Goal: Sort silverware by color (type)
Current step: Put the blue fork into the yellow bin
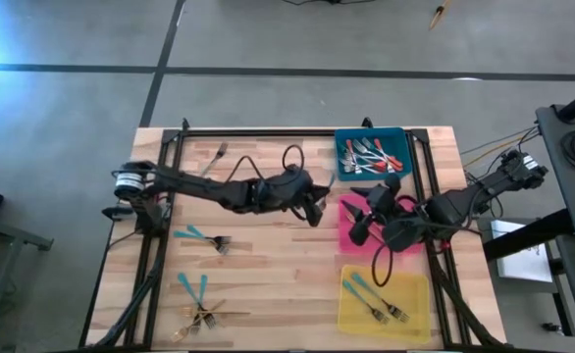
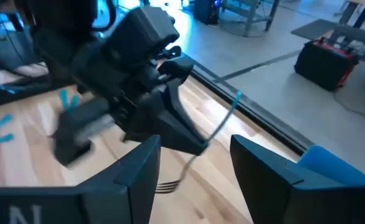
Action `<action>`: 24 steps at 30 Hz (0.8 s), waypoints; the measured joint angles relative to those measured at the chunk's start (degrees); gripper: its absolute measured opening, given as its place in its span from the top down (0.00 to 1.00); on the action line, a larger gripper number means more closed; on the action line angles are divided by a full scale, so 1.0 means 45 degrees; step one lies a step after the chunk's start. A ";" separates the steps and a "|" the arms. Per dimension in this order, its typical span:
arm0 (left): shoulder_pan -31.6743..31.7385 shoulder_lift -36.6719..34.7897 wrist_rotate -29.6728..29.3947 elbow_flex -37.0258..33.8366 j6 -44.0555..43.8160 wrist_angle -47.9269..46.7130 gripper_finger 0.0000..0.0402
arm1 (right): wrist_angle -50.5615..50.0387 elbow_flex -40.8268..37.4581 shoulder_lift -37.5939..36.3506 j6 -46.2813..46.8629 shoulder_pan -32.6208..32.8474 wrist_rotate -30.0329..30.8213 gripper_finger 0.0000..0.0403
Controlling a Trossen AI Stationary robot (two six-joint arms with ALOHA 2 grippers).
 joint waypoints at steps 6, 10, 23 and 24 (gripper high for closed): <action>-0.0407 0.0241 -0.2245 0.0093 -0.0003 0.0334 1.00 | 0.0269 0.0000 -0.0015 0.0413 -0.0364 -0.0096 0.54; -0.0741 0.0253 -0.2727 0.0080 0.0027 0.0951 1.00 | 0.0315 -0.0050 0.0075 0.0829 -0.0855 -0.0103 0.54; -0.1099 0.0253 -0.2777 0.0313 0.0666 0.1244 1.00 | 0.1542 -0.0112 0.0622 0.0421 -0.2377 -0.1435 0.54; -0.1099 0.0253 -0.2777 0.0313 0.0666 0.1252 1.00 | 0.1540 -0.0112 0.0634 0.0353 -0.2406 -0.1441 0.54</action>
